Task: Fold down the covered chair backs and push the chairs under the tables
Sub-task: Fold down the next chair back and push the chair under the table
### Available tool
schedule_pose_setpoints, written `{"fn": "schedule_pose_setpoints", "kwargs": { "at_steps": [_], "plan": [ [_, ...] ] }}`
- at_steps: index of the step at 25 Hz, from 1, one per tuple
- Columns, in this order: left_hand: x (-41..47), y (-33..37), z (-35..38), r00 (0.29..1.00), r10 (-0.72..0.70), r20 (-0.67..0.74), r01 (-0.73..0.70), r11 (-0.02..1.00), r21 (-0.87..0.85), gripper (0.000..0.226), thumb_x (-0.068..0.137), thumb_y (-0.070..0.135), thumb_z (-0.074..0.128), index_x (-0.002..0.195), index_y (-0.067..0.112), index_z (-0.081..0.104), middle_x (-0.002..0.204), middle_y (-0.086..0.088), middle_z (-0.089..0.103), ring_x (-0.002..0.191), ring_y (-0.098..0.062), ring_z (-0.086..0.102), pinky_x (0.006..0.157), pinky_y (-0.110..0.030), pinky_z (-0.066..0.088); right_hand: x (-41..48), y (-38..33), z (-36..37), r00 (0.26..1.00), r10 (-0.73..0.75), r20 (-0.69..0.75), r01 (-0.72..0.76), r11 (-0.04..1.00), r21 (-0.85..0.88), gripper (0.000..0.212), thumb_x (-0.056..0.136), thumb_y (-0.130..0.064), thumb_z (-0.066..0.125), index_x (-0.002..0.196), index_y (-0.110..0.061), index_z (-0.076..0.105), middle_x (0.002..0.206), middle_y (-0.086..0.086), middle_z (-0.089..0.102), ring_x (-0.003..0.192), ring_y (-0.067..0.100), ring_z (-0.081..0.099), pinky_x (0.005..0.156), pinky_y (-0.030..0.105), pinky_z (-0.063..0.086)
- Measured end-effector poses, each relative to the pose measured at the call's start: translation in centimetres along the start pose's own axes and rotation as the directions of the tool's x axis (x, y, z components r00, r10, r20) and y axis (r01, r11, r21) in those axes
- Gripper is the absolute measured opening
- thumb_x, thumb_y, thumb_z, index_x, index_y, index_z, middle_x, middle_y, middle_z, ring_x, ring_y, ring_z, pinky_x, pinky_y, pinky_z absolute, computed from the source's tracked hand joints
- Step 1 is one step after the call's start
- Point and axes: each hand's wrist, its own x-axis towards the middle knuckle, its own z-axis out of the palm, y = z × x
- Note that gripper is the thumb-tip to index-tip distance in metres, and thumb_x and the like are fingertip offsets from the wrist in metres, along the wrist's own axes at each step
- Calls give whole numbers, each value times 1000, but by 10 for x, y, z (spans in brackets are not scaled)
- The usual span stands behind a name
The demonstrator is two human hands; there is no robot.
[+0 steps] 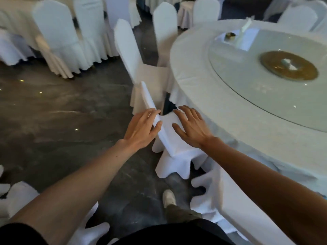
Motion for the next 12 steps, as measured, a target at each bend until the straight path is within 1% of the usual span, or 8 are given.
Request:
{"fn": "schedule_pose_setpoints", "kwargs": {
  "at_steps": [2,4,6,9,12],
  "plan": [
    [21,-28,-2,1000,-21,-17,21,999,27,47,97,39,36,128,8,53,125,-11,59,112,-27,56,95,-43,45,49,-3,6,1000,-27,-2,27,1000,16,65,98,-56,17,143,-15,37,147,15,41,138,34,33,117,49,22],
    [45,-54,-3,998,-41,-42,43,998,38,43,98,37,39,127,8,53,123,-10,60,111,-26,56,95,-43,46,93,-2,14,999,-50,-14,51,998,42,70,95,-62,11,145,-18,35,150,12,37,140,33,31,117,51,21],
    [70,-80,-5,996,-76,-52,79,995,64,41,98,36,42,127,9,52,125,-9,59,114,-24,55,98,-41,45,139,4,23,997,-76,-12,77,995,57,68,95,-62,14,146,-21,32,153,9,34,141,32,29,118,51,19],
    [111,-121,-12,991,-112,-78,121,985,124,40,99,34,43,128,9,52,130,-9,57,120,-23,52,102,-36,39,213,12,33,995,-98,-20,99,992,80,62,97,-59,23,146,-22,33,154,7,32,141,32,28,117,47,15],
    [149,-166,-19,980,-176,-93,186,977,104,42,99,37,38,130,11,49,132,-7,55,122,-21,50,101,-37,40,281,13,44,994,-100,-41,104,988,113,61,97,-58,23,144,-21,35,152,8,35,140,32,31,116,46,18]
  ]
}}
